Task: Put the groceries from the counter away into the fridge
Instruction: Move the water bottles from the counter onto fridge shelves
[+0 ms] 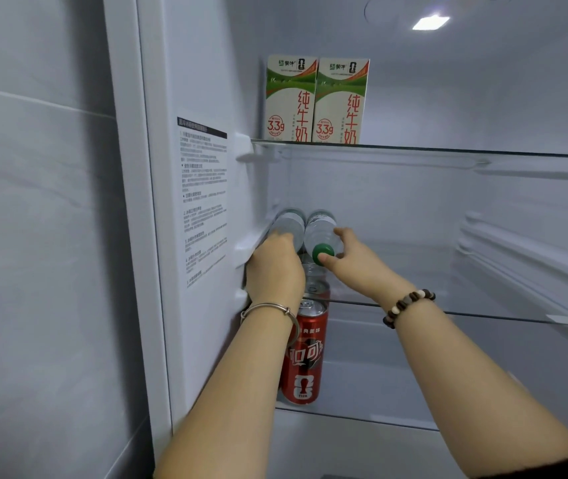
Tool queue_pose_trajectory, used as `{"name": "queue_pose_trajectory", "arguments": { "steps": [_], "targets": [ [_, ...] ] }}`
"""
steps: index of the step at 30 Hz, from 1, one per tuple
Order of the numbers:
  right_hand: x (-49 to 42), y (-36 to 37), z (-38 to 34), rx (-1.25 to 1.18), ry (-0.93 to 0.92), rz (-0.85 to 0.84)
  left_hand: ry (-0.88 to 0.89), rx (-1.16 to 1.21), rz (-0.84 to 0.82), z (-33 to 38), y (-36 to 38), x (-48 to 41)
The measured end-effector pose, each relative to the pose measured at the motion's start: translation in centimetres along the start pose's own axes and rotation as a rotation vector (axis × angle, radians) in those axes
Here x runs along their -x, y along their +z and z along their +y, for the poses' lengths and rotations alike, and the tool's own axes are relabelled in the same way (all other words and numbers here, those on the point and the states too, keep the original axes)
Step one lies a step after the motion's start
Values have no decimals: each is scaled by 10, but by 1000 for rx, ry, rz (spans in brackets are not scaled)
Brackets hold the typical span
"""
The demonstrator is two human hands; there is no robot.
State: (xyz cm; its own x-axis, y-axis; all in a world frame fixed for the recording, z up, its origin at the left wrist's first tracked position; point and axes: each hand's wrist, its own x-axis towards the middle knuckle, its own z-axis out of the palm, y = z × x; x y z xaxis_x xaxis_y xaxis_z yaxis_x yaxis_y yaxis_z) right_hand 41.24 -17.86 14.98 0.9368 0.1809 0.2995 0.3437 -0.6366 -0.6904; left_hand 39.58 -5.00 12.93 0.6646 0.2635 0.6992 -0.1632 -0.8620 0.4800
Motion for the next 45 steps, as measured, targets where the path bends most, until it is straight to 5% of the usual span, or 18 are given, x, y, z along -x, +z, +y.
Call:
{"name": "queue_pose_trajectory", "arguments": {
  "steps": [19, 27, 36, 45],
  "targets": [
    [21, -3, -9, 60, 8, 34, -18, 23, 28, 7, -14, 15],
    [119, 4, 0, 124, 10, 296, 333, 7, -45, -2, -21, 86],
    [259, 50, 61, 93, 171, 524, 408, 246, -293, -3, -14, 218],
    [414, 73, 122, 189, 482, 533, 416, 372, -722, 22, -4, 374]
  ]
}}
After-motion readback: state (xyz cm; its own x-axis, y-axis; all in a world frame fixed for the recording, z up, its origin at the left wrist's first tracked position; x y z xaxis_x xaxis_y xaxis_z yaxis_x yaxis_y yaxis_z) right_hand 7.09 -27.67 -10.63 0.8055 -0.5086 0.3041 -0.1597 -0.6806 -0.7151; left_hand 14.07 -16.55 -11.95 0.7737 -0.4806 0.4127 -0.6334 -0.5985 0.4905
